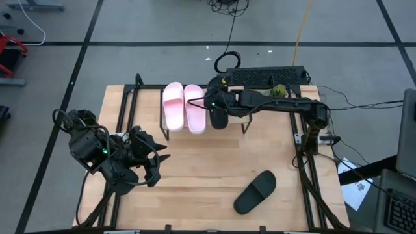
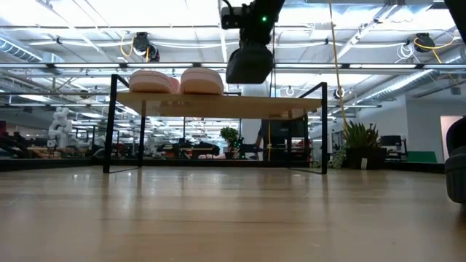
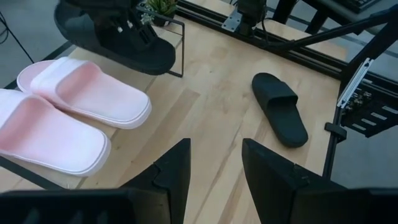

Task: Pick and place slides into the shelf
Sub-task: Put the left black slide on the shelf

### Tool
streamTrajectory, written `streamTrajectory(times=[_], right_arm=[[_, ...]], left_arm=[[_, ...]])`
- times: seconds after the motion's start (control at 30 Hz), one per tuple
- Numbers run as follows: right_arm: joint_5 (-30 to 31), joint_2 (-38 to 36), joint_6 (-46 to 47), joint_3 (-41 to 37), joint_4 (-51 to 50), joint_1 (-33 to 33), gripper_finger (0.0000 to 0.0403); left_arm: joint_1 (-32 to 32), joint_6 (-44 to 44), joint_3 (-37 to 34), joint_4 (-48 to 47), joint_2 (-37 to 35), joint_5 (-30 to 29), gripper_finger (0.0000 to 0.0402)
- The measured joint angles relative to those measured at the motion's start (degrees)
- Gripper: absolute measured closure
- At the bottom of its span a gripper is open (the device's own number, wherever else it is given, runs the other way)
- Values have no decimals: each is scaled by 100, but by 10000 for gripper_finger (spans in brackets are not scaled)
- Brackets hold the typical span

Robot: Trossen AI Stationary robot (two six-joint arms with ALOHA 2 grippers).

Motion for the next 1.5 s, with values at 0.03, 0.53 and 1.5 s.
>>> streamTrajectory(times=[0.03, 0.53, 1.5], right_arm=[[-31, 41, 7, 0, 5, -11, 403], [-45, 358, 44, 0, 87, -164, 403], [-628, 358, 475, -468, 179, -222, 402]], left_arm=[[0, -4, 0, 0, 0, 0, 257], [0, -32, 0, 0, 2, 20, 257], [0, 20, 0, 0, 2, 98, 257]])
